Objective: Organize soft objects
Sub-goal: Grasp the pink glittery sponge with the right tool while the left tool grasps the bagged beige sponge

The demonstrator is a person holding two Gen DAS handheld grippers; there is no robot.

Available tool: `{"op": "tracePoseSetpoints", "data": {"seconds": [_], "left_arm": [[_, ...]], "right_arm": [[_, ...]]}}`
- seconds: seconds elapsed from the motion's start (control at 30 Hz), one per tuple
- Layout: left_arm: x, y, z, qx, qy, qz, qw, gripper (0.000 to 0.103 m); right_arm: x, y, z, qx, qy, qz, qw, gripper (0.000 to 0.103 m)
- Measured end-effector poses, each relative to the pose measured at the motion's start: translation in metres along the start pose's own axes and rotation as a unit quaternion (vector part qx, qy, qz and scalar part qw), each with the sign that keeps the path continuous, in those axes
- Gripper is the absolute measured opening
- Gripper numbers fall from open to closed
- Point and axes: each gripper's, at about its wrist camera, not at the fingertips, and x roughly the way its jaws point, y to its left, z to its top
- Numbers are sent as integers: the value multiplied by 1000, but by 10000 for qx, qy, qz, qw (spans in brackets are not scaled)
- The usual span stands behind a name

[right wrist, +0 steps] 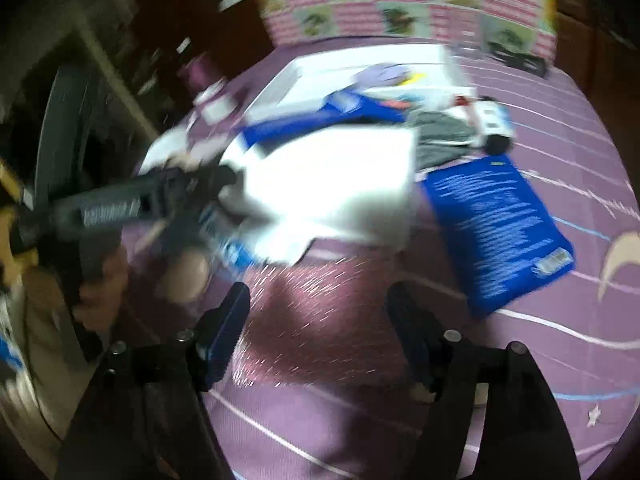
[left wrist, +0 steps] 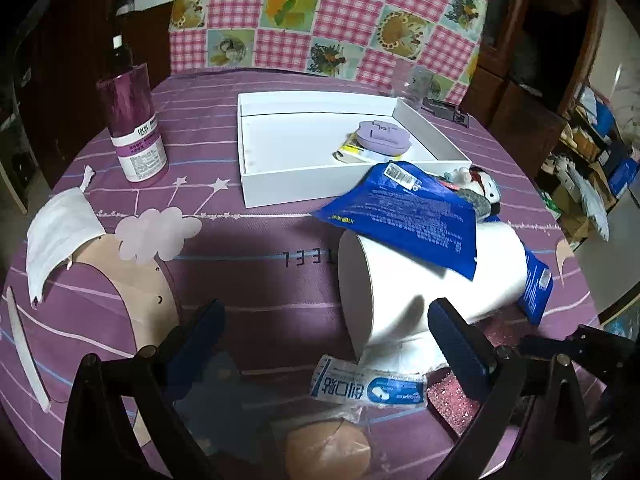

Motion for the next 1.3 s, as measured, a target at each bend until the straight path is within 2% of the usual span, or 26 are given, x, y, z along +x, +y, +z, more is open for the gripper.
{"op": "tracePoseSetpoints", "data": {"seconds": [0.07, 0.13, 0.2, 0.27, 0.4, 0.5, 0.57, 0.6, 0.67, 0.8, 0.83, 0.87, 0.9, 0.97, 1.03, 1.07, 1.23, 1.3], "left_arm": [[-3, 0, -6, 82, -10, 111, 9999, 102], [-8, -1, -14, 171, -13, 335, 9993, 103], [-16, 1, -24, 198, -62, 362, 9991, 103], [-24, 2, -34, 219, -80, 274, 9994, 103], [-31, 0, -54, 323, 54, 280, 9991, 103], [-27, -2, -65, 364, 258, 451, 9980, 103], [-24, -5, -70, 437, 300, 622, 9967, 103], [-22, -7, -71, 483, 333, 678, 9960, 103], [-15, -10, -73, 542, 518, 617, 9953, 103], [-2, -10, -74, 381, 772, 476, 9952, 102], [-2, -8, -74, 329, 751, 482, 9955, 100], [-4, -7, -74, 293, 711, 508, 9957, 93], [-6, -6, -74, 264, 688, 532, 9959, 80], [-10, -3, -73, 156, 676, 597, 9958, 65], [-12, 0, -72, 113, 682, 614, 9957, 58], [-14, 0, -73, 120, 644, 652, 9957, 49], [-18, 6, -73, -41, 664, 586, 9961, 46], [-22, 8, -73, -84, 645, 584, 9962, 45]], "right_arm": [[5, 13, -5, -460, 18, -429, 9980, 80], [9, 18, -6, -594, 78, -606, 9964, 83], [12, 17, -6, -547, 162, -630, 9964, 87], [16, 5, -4, -242, 334, -491, 9979, 90], [13, -3, -3, -77, 338, -533, 9980, 89], [12, 0, -4, -114, 322, -648, 9973, 82], [9, -1, -3, -43, 293, -597, 9978, 68], [8, -5, -2, 17, 282, -583, 9979, 65], [4, -13, -1, 246, 199, -528, 9981, 51], [-6, -26, 3, 633, -29, -187, 9978, 45], [-8, -26, 3, 667, -75, -136, 9977, 44], [-12, -27, 3, 692, -162, -90, 9974, 44], [-13, -26, 4, 698, -208, -67, 9973, 44], [-17, -24, 5, 705, -324, 15, 9970, 44], [-20, -24, 6, 707, -393, 24, 9967, 44], [-20, -24, 6, 723, -405, 17, 9966, 44], [-20, -28, 5, 846, -389, -50, 9956, 44], [-21, -30, 5, 867, -390, -265, 9951, 44]]}}
